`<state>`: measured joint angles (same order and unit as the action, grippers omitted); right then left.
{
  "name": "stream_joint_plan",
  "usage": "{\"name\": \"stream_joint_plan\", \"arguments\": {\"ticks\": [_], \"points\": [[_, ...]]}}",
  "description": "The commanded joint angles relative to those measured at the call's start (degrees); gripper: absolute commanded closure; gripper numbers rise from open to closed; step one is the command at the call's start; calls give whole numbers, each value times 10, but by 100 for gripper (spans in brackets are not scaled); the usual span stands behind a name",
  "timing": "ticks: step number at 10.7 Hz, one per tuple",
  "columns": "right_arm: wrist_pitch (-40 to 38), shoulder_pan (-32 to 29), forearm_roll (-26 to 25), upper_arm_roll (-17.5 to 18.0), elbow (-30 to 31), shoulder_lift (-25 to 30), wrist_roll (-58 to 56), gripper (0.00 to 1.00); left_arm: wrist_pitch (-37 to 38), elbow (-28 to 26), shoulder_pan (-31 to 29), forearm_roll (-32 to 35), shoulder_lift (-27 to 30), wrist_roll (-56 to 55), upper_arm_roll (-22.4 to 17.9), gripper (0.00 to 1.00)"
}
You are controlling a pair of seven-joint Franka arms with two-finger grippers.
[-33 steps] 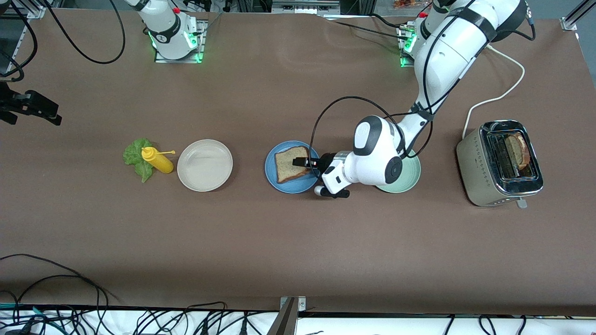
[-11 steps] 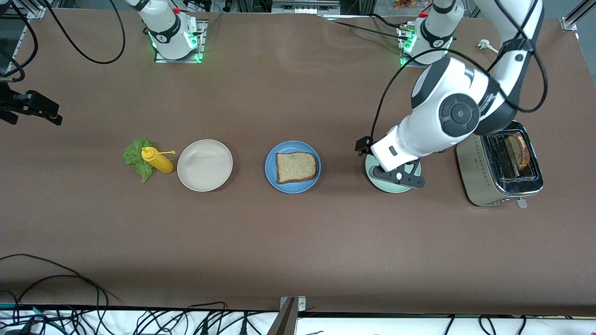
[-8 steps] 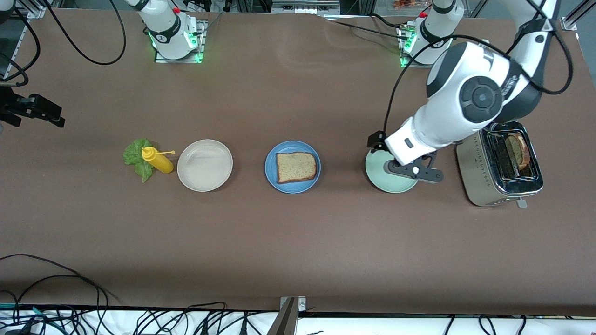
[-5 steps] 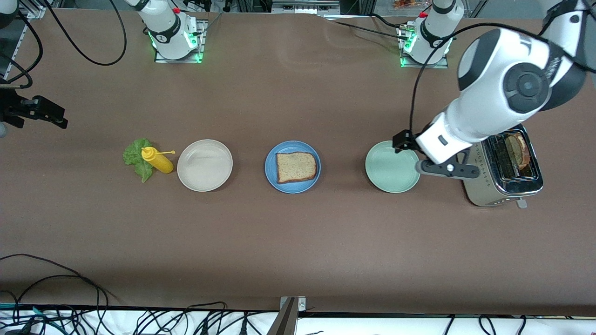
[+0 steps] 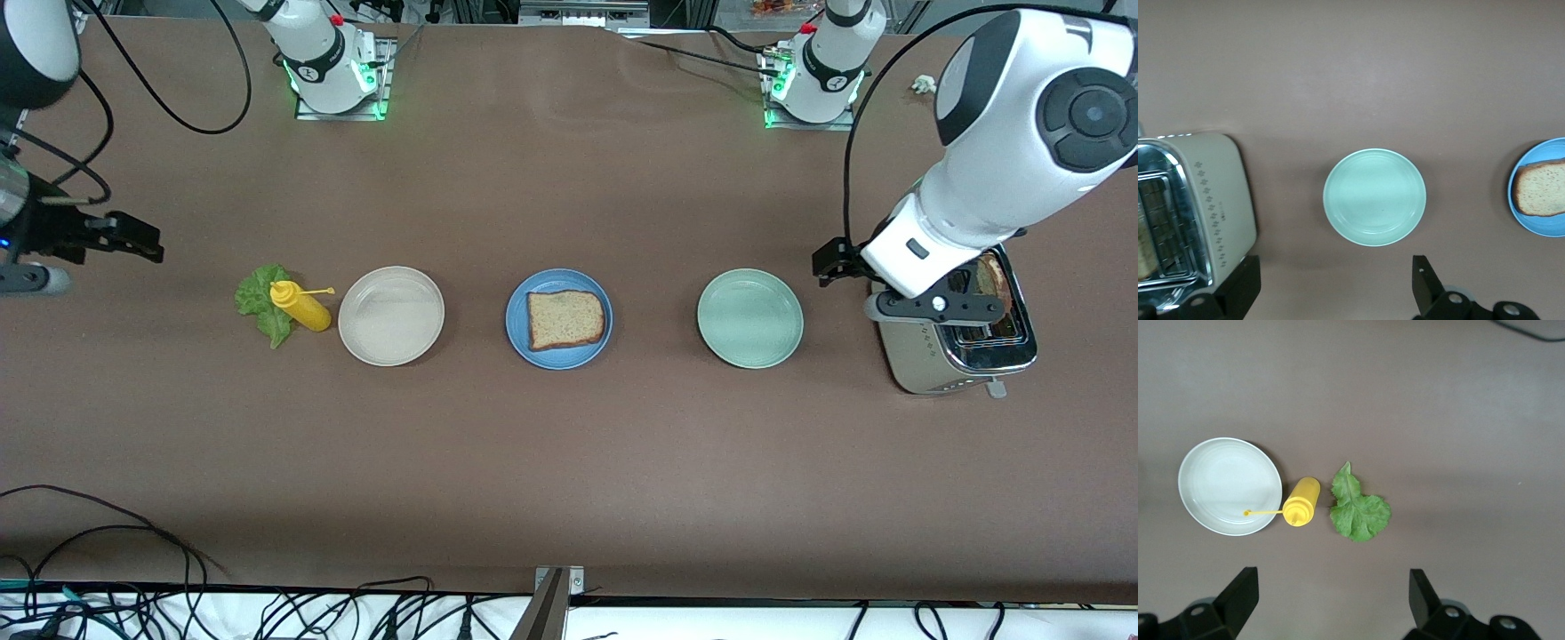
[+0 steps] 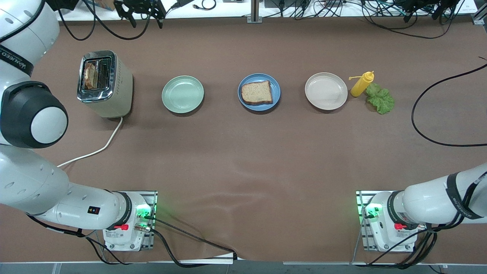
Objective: Make sandwich in blue plate with both arms
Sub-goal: 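Reach the right gripper down to the lettuce leaf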
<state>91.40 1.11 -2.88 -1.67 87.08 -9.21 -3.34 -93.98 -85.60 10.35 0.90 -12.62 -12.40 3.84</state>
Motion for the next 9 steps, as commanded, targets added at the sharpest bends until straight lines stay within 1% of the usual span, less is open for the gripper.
{"name": "stream_joint_plan", "arguments": {"ticks": [1,2,4,7,8,9], "points": [[39,-4,5,-1,-10,-67,-39,0,25,-16,0,18,36,6,-24,0],[72,-8,6,-3,-9,-87,-80,0,31,-16,-4,18,45,23,-31,0],[79,-30,15,-4,-6,-127,-136,0,31,-32,-52,10,61,102,-31,0],[81,-45,16,-3,-2,-165,-260,0,28,-102,-61,10,121,106,-31,0],[83,-54,36,-3,-2,-185,-285,0,28,-119,-61,12,137,106,-29,0],[84,-65,68,-3,-1,-205,-316,0,28,-135,-60,17,152,106,-24,0]]}}
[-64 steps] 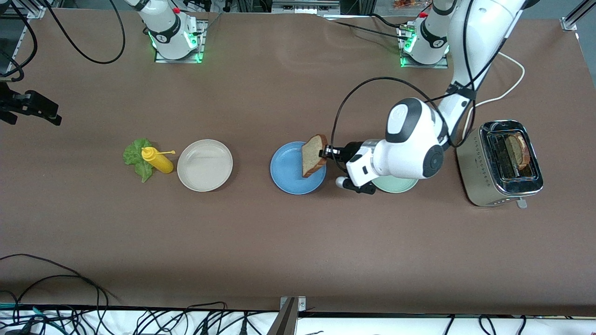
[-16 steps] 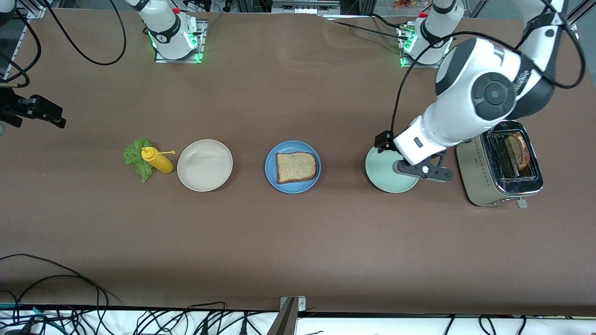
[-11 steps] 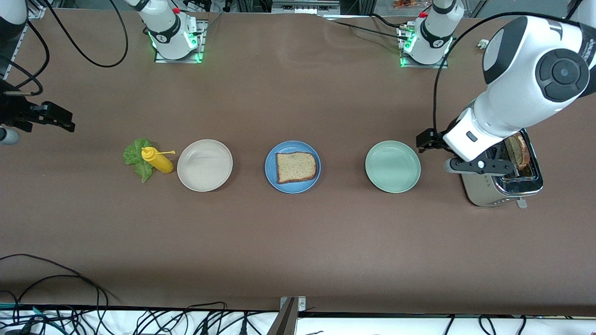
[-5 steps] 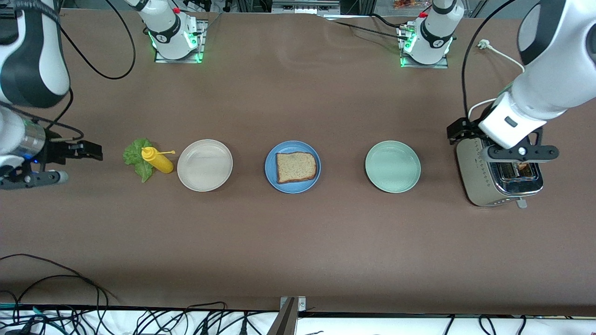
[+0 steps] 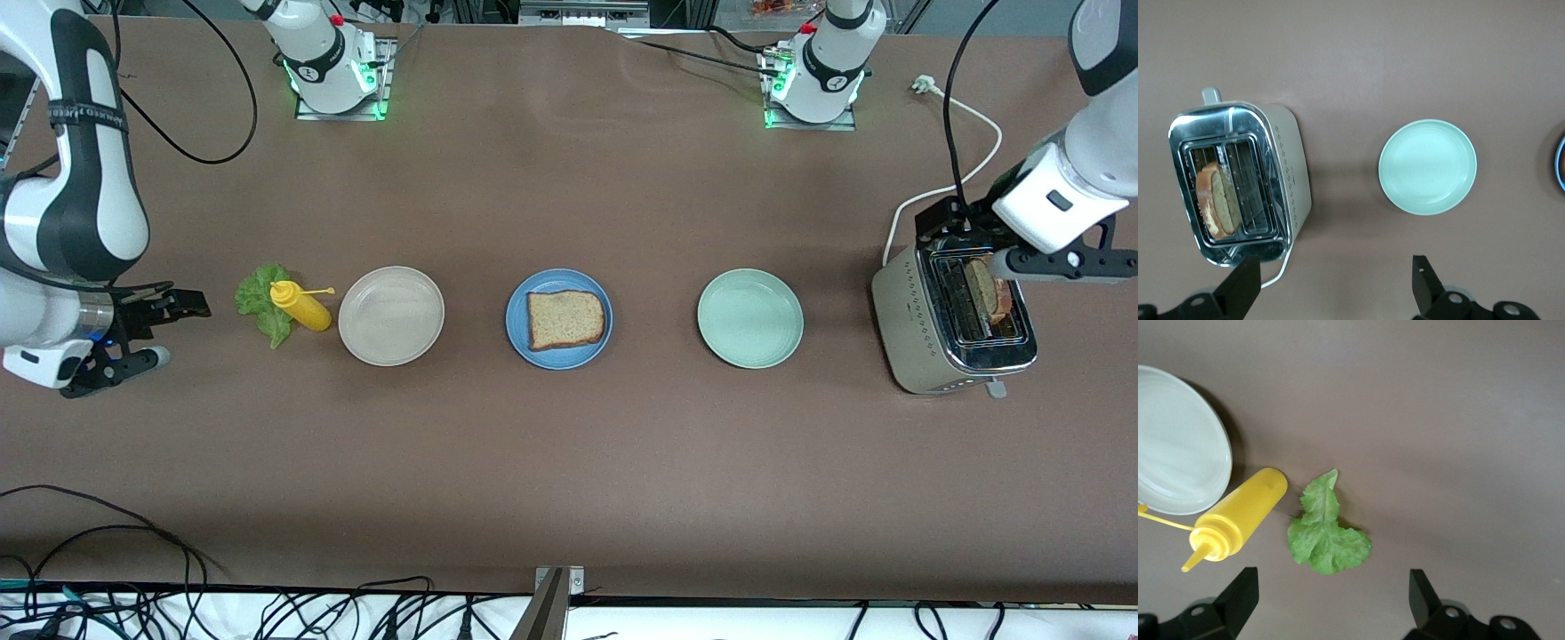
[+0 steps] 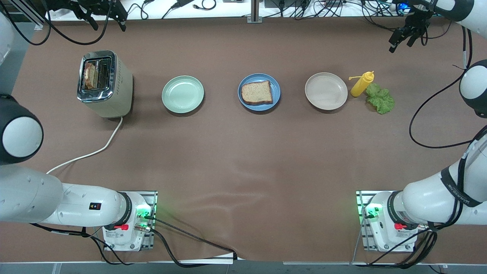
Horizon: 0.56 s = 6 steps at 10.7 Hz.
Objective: Make sandwich in blue plate with both arms
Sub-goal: 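Reach the right gripper down to the lettuce leaf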
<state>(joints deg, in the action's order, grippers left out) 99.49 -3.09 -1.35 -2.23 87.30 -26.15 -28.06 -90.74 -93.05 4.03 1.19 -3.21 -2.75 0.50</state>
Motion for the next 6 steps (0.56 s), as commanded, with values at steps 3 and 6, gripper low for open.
{"name": "stream_joint_plan", "arguments": {"ticks": [3,6], "points": [[21,-37,92,3,0,-96,-141,0,-2,-68,3,15,70,35,10,0],[40,-53,140,3,25,-135,-208,6,-1,-60,5,15,71,35,11,0]]}}
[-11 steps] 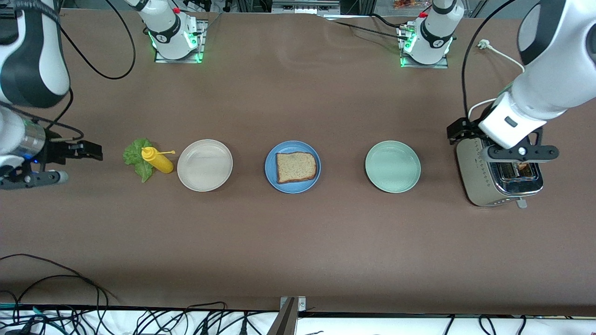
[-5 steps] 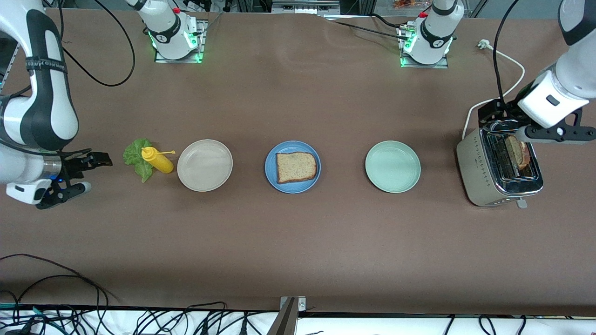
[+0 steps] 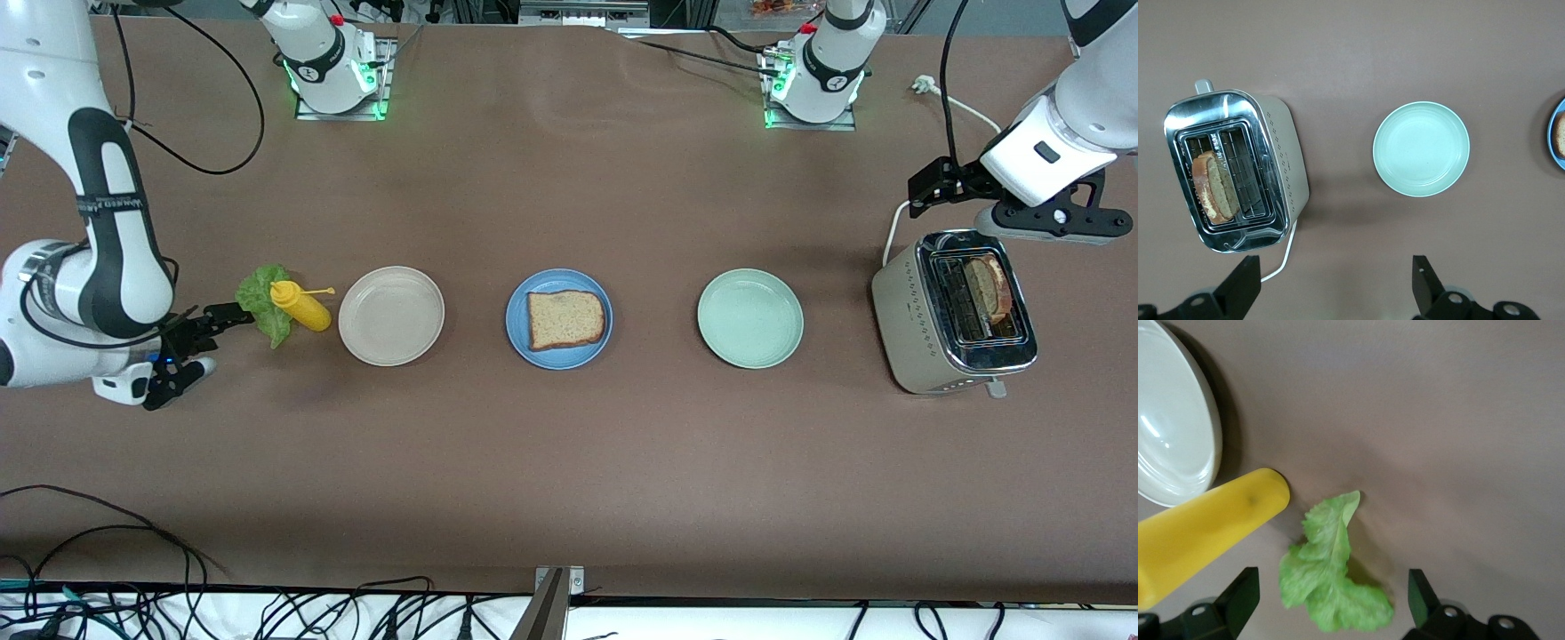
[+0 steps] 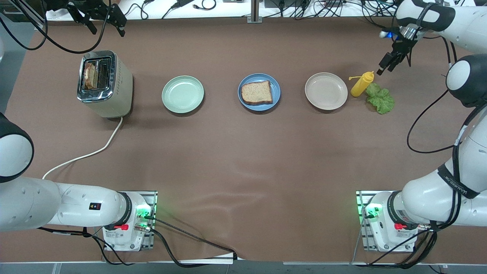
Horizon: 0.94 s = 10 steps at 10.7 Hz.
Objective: Make sandwich in blue plate with both arms
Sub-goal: 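Reach the right gripper down to the lettuce leaf, then grasp the lettuce leaf with the right gripper and lift it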
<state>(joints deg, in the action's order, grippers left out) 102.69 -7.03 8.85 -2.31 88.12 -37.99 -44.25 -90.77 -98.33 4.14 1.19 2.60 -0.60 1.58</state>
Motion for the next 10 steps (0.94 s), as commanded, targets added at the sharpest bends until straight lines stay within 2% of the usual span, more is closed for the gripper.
{"name": "stream_joint_plan", "arguments": {"ticks": [1,3,4,7,8,10], "points": [[13,-13,40,4,24,-28,-49,14,-1,-5,3,15,13,16,-2,0],[16,-13,40,4,35,-38,-49,28,-1,1,3,27,10,15,1,0],[16,-14,40,4,36,-47,-49,42,-2,1,3,29,10,16,0,0],[8,-20,37,3,43,-52,-48,93,-2,1,-3,29,10,17,-1,0],[8,-21,36,3,39,-52,-47,100,-2,1,-4,28,10,17,-1,0],[8,-20,32,3,32,-46,-41,100,-2,2,-10,24,8,16,-1,0]]}}
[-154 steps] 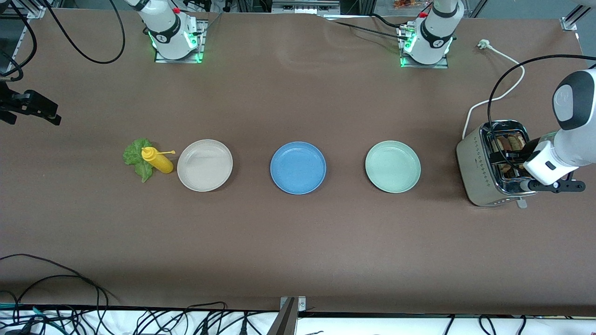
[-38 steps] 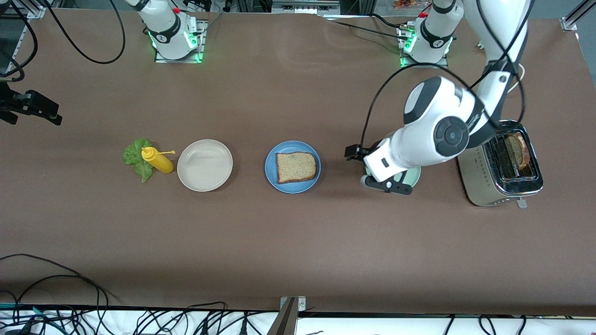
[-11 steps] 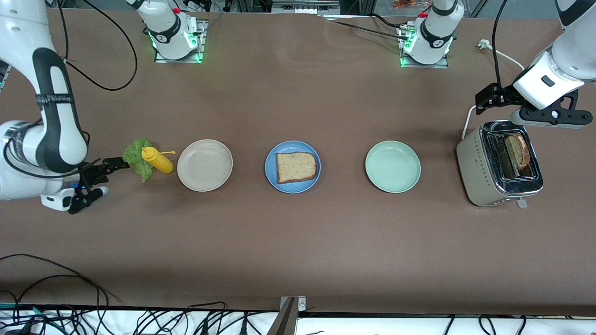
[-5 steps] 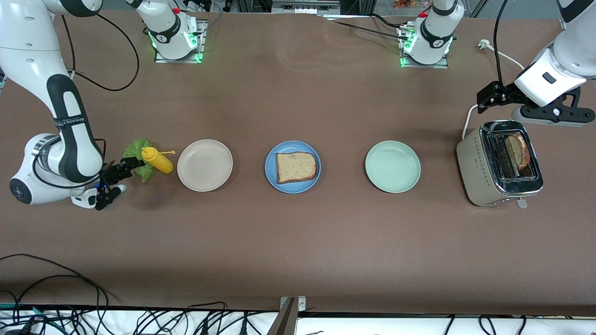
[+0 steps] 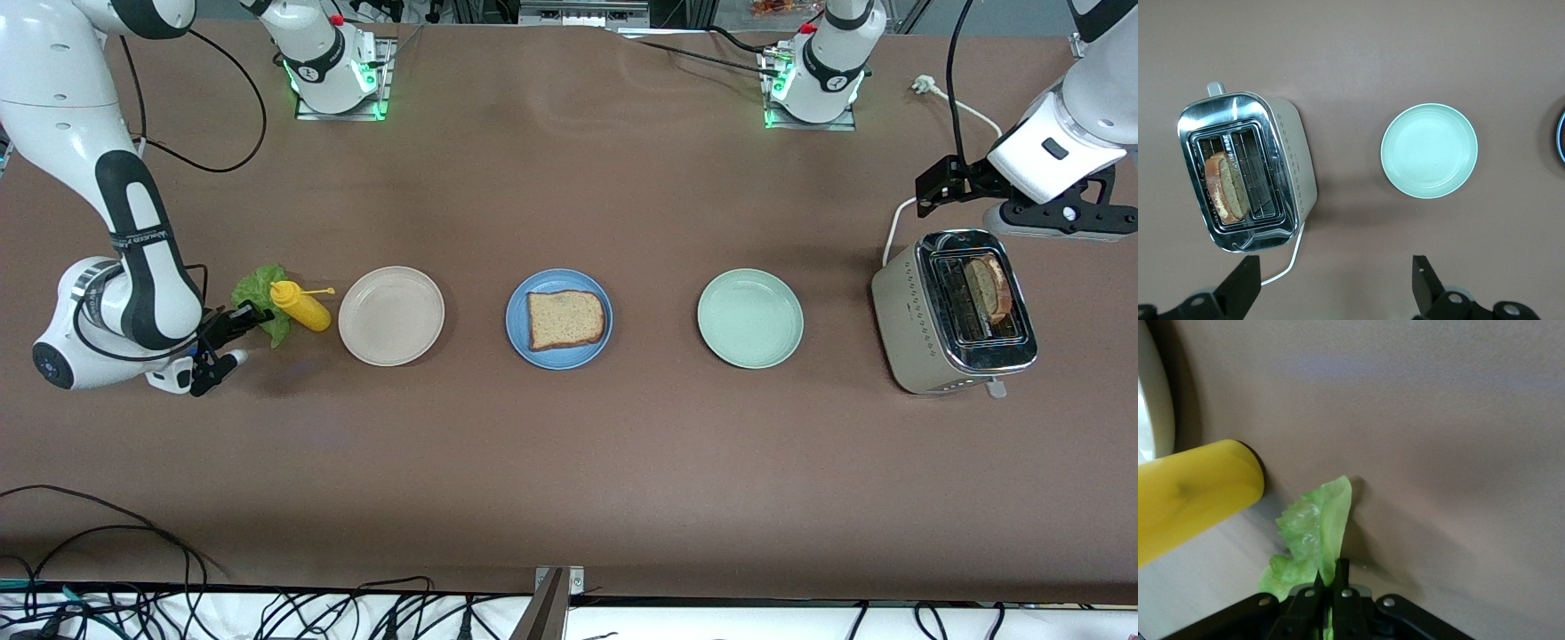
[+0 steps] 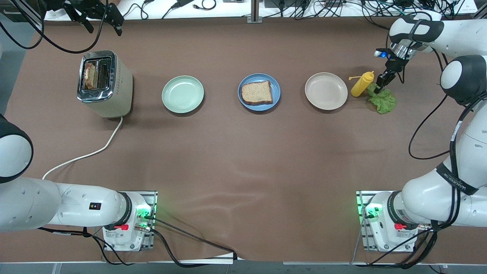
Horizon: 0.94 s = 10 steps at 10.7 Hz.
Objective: Make sandwich in blue plate with both arms
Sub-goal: 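Grasp the lettuce leaf with the right gripper and lift it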
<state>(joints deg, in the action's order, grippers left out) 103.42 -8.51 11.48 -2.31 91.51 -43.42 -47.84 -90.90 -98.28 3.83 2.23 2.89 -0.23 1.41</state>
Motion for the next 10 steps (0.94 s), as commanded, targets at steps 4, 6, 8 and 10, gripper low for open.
{"name": "stream_joint_plan", "arguments": {"ticks": [4,6,8,10], "points": [[-133,-5,-33,1,-97,15,10,100,-1,4,-7,12,4,12,-1,0],[-229,-4,-45,0,-154,25,34,100,-1,6,-6,12,3,11,-1,0],[-336,2,-65,2,-239,25,69,100,-1,12,-6,12,-2,11,-1,0],[-414,10,-66,9,-298,26,130,100,0,12,-7,12,-2,12,-1,0]]}}
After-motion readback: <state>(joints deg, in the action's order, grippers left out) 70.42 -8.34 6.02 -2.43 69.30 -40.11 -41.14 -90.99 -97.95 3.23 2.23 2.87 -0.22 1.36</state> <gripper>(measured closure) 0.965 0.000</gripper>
